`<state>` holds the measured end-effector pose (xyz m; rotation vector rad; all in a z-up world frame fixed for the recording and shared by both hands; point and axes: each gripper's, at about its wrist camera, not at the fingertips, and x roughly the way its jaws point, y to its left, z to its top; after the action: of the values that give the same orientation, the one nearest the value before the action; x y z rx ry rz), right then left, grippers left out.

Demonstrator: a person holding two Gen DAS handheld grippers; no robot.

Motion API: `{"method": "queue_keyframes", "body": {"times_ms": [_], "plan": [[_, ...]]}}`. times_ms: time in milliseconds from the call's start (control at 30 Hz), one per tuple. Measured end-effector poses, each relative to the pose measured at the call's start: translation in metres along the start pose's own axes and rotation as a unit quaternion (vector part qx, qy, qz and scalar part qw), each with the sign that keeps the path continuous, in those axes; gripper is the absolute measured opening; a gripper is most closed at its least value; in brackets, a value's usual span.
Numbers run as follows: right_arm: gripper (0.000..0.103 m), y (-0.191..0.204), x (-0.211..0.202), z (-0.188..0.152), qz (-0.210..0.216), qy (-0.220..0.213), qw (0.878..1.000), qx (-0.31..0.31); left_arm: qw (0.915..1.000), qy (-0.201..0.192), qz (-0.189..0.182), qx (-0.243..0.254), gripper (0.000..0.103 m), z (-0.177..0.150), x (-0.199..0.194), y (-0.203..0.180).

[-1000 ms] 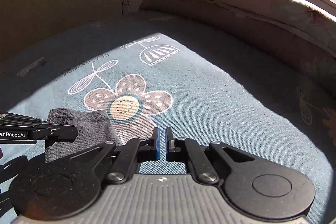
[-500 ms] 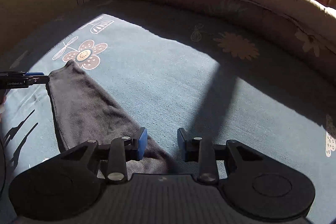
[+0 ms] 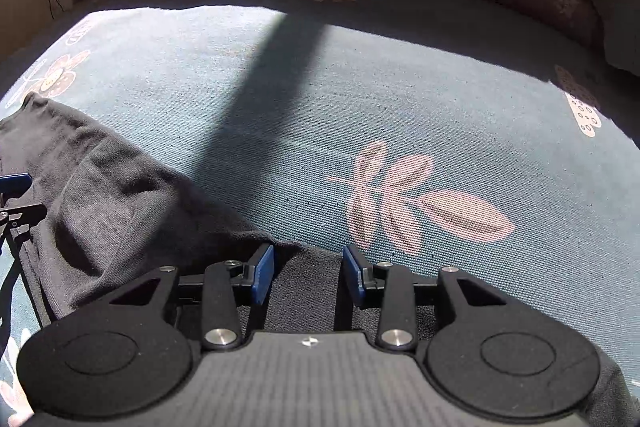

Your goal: Fold clothes

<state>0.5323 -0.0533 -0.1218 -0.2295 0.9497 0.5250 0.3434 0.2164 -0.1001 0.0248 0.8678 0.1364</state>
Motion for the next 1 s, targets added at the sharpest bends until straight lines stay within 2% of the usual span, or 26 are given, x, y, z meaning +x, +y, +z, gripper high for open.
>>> {"method": "queue_keyframes", "body": {"times_ms": [100,200,267,367,500,567,633,700,767,867,967,1000], "plan": [[0.045,0.004,-0.007,0.005,-0.006,-0.003,1.000,0.013,0.9999,-0.003,-0.004,0.014,0.057,0.004,-0.011,-0.011],[0.048,0.005,-0.046,-0.007,0.011,-0.028,0.999,0.025,0.9990,-0.021,-0.019,0.035,0.060,0.010,-0.022,-0.028],[0.056,0.011,-0.071,-0.024,0.006,-0.038,0.999,0.029,0.9988,-0.020,-0.021,0.039,0.061,0.010,-0.016,-0.040],[0.056,0.025,-0.091,-0.058,-0.020,-0.040,0.998,0.032,0.9989,-0.014,-0.019,0.042,0.061,0.007,-0.004,-0.057],[0.057,0.042,-0.075,-0.105,-0.070,-0.021,0.996,0.052,0.9989,-0.018,-0.018,0.039,0.063,-0.006,-0.001,-0.067],[0.062,0.052,-0.077,-0.131,-0.077,-0.042,0.995,0.057,0.9990,-0.013,-0.021,0.036,0.066,-0.017,-0.010,-0.060],[0.064,0.062,-0.087,-0.148,-0.069,-0.044,0.995,0.053,0.9990,-0.007,-0.025,0.035,0.070,-0.023,-0.018,-0.055],[0.072,0.064,-0.094,-0.155,-0.045,-0.032,0.997,0.045,0.9989,-0.006,-0.026,0.038,0.070,-0.020,-0.024,-0.053],[0.073,0.065,-0.098,-0.148,-0.042,-0.031,0.998,0.038,0.9986,-0.022,-0.027,0.040,0.070,-0.010,-0.026,-0.050],[0.073,0.069,-0.100,-0.128,-0.015,-0.066,0.997,0.044,0.9986,-0.032,-0.026,0.032,0.070,0.010,-0.016,-0.047],[0.073,0.080,-0.085,-0.112,0.023,-0.073,0.996,0.047,0.9999,-0.002,-0.015,0.005,0.070,0.016,0.010,-0.036],[0.073,0.086,-0.076,-0.111,0.040,-0.060,0.996,0.049,0.9998,0.009,-0.016,-0.010,0.071,0.012,0.014,-0.031]]}}
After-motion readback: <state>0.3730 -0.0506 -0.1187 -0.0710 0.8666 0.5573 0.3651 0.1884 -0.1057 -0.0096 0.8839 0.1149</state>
